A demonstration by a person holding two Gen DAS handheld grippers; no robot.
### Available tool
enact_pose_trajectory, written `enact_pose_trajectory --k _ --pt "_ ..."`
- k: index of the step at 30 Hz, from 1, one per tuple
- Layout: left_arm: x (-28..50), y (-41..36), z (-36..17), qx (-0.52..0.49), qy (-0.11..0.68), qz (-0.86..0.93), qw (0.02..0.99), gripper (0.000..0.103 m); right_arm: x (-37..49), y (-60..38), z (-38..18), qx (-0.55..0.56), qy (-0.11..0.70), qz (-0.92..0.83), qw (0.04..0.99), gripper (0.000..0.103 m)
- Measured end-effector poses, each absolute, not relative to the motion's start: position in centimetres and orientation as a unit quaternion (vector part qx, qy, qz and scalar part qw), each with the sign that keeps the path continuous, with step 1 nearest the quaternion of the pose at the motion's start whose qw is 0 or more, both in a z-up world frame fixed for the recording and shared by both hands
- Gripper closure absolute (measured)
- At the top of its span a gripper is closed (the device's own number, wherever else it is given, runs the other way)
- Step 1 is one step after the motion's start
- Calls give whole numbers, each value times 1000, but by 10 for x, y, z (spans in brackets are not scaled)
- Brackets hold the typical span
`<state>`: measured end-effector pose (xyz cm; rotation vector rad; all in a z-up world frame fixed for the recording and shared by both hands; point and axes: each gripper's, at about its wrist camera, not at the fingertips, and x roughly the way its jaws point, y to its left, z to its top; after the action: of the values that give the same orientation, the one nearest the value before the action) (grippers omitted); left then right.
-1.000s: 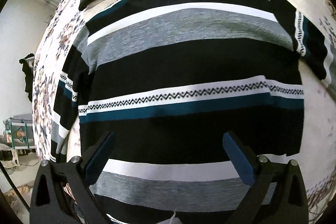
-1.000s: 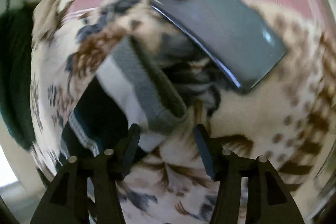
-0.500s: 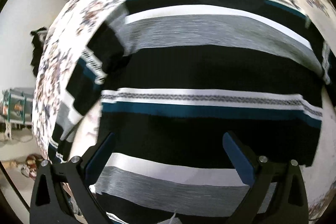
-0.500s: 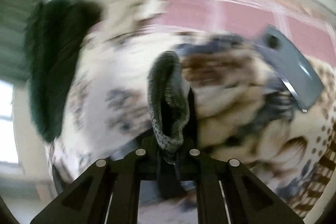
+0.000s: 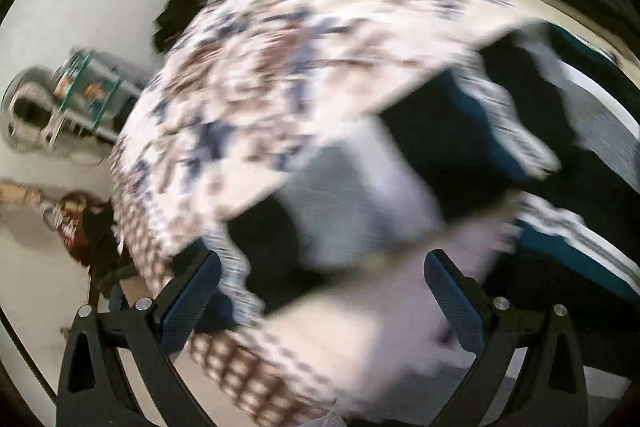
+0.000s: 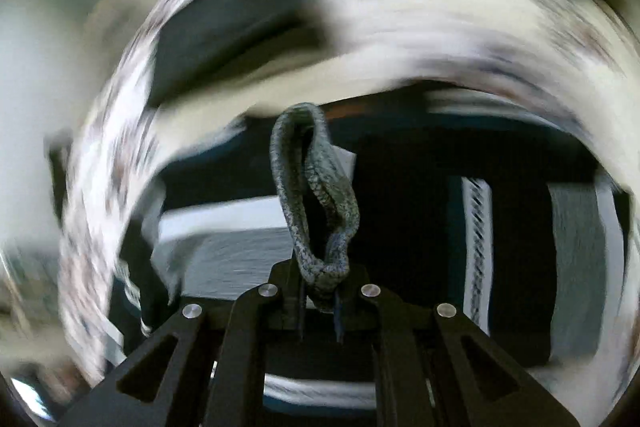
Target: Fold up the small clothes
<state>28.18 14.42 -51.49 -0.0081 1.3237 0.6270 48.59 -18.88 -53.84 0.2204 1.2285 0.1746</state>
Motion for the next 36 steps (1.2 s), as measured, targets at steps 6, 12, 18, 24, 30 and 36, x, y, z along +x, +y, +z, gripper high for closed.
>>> enact_pose_trajectory --k 6,12,18,24,30,36 --pt "244 241 -515 -51 602 325 728 0 500 -16 -567 14 596 146 790 93" --pt "208 294 -528 -134 603 298 728 0 491 10 -588 0 638 137 758 85" --pt "177 316 -554 -257 606 229 717 0 454 -83 -548 178 659 129 720 41" --pt "157 327 -587 -343 605 229 681 0 404 -144 -544 212 673 59 706 40" --pt "175 322 -597 -356 596 223 685 96 372 -163 -575 179 698 5 693 40" --pt "201 361 -520 -394 485 239 743 96 365 -124 -589 57 698 -13 714 40"
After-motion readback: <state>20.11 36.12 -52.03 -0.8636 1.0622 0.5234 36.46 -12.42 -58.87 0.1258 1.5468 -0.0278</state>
